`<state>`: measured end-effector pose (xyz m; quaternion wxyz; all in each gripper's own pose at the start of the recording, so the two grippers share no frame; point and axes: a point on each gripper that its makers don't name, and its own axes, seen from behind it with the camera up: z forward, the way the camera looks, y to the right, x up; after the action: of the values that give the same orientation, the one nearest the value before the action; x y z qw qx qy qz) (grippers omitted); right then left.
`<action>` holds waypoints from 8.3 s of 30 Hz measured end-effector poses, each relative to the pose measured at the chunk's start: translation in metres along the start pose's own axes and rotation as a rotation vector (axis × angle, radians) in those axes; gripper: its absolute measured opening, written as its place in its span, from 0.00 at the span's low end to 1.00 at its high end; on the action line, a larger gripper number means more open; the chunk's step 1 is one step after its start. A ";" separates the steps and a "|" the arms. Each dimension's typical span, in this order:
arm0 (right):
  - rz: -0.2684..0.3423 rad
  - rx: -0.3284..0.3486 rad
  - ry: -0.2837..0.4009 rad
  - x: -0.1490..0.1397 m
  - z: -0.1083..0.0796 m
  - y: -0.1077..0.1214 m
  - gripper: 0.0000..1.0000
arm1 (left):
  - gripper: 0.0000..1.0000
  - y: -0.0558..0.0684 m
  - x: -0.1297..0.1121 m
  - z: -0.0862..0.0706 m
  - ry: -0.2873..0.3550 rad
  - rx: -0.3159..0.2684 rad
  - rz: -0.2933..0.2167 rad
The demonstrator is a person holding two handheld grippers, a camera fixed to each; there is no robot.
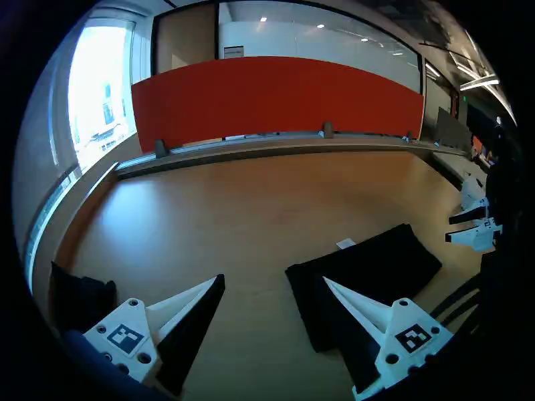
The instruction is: Fold towel
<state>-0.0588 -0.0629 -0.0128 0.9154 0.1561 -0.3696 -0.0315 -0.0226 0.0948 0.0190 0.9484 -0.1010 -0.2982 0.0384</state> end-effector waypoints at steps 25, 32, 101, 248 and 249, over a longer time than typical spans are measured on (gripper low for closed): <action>-0.090 0.058 -0.042 -0.021 0.008 -0.009 1.00 | 0.98 -0.013 -0.005 -0.020 0.018 0.046 -0.039; -0.160 0.117 -0.071 -0.034 0.011 -0.020 1.00 | 0.98 -0.022 -0.012 -0.038 0.029 0.080 -0.071; -0.306 0.216 -0.245 -0.077 0.012 -0.041 0.05 | 0.98 -0.028 -0.081 -0.108 -0.026 0.085 -0.075; -0.516 0.361 -0.278 -0.054 0.058 -0.174 0.46 | 0.98 -0.038 -0.102 -0.157 0.001 0.142 -0.222; -0.513 0.361 -0.278 -0.054 0.058 -0.174 0.44 | 0.98 -0.038 -0.102 -0.157 0.002 0.142 -0.222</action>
<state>-0.1276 -0.2343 -0.0632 0.7762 0.3976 -0.4391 -0.2158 -0.0149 0.0172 -0.1556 0.9518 0.0001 -0.3032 -0.0457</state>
